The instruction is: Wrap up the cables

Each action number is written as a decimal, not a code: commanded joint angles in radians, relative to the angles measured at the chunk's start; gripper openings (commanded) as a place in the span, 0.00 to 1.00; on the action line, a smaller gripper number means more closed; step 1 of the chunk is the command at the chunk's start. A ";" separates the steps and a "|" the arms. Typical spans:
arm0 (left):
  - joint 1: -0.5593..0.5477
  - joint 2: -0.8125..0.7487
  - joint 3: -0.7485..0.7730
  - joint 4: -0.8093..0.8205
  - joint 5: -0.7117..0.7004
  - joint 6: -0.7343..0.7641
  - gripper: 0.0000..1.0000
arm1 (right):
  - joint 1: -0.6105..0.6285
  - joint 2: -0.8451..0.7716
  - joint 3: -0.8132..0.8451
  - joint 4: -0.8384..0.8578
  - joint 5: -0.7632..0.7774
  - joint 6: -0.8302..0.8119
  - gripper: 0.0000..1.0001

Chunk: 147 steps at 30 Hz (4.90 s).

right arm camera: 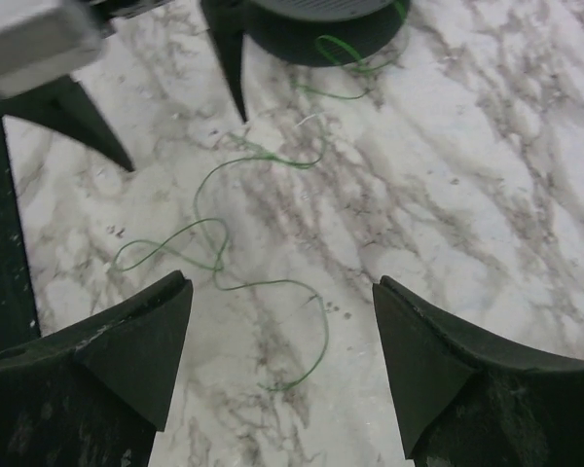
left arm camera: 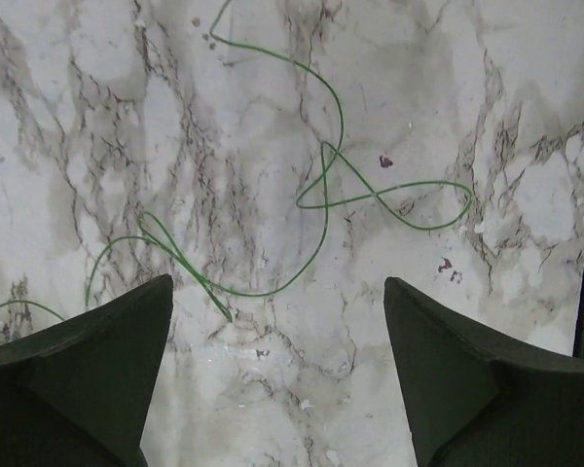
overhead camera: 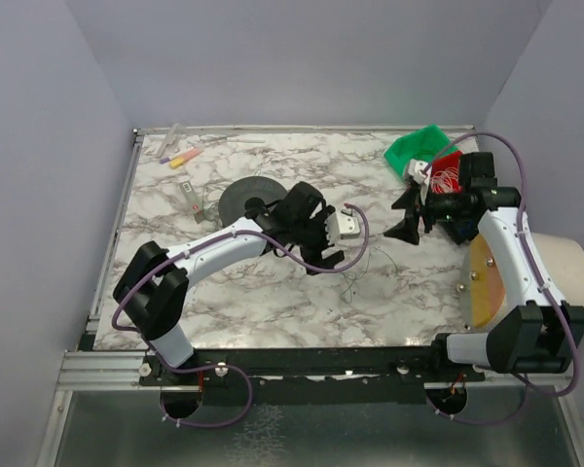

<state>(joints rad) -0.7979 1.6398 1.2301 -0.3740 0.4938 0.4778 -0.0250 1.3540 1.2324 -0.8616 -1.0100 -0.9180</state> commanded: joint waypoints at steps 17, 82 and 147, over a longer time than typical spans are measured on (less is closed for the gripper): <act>-0.020 0.177 -0.026 0.123 0.030 -0.016 0.87 | 0.282 -0.094 -0.331 0.023 -0.014 -0.255 0.81; -0.022 0.186 -0.171 0.364 0.091 -0.260 0.62 | 0.335 0.085 -0.436 0.267 0.092 -0.178 0.69; 0.134 0.280 -0.148 0.498 0.302 -0.564 0.66 | 0.434 0.210 -0.438 0.316 0.206 -0.154 0.18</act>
<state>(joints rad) -0.6746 1.9049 1.0637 0.1040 0.7559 -0.0727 0.4004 1.5440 0.7818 -0.5507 -0.8394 -1.0897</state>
